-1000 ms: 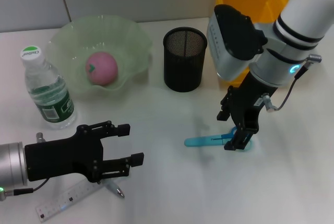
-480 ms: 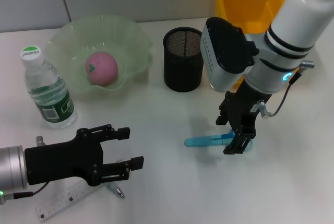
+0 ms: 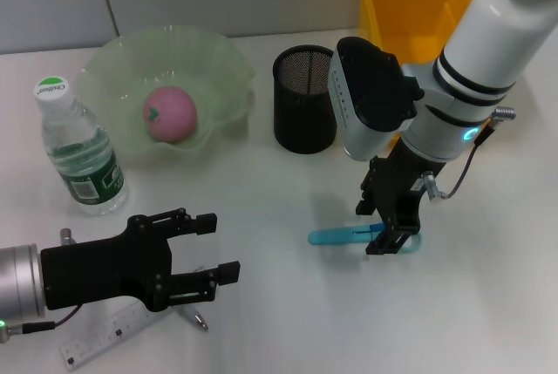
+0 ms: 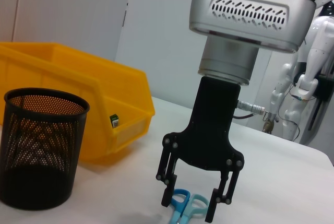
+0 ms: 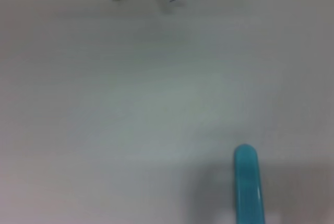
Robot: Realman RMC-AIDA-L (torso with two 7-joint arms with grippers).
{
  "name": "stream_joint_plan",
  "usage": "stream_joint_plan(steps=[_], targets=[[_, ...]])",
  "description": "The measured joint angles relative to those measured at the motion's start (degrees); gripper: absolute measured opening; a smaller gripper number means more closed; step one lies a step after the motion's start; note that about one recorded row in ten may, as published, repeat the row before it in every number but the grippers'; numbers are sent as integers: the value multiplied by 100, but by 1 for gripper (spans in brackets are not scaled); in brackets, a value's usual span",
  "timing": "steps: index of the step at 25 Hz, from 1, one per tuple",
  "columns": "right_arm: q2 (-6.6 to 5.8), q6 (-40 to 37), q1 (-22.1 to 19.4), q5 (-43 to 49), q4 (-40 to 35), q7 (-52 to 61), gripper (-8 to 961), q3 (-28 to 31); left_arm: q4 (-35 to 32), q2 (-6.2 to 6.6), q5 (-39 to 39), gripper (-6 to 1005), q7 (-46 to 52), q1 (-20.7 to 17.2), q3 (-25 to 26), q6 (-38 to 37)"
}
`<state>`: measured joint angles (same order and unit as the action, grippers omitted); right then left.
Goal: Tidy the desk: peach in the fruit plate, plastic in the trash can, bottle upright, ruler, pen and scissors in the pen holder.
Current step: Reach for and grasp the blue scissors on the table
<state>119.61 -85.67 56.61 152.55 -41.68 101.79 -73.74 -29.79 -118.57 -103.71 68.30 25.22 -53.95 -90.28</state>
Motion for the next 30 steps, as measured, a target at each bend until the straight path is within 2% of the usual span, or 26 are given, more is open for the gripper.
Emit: stream_joint_plan(steps=[7, 21, 30], targets=[[1, 128, 21, 0, 116, -1, 585, -22, -4, 0, 0, 786, 8, 1, 7, -25], [1, 236, 26, -4, 162, -5, 571, -156, -17, 2, 30, 786, 9, 19, 17, -18], [9, 289, 26, -62, 211, -16, 527, -212, -34, 9, 80, 786, 17, 13, 16, -25]])
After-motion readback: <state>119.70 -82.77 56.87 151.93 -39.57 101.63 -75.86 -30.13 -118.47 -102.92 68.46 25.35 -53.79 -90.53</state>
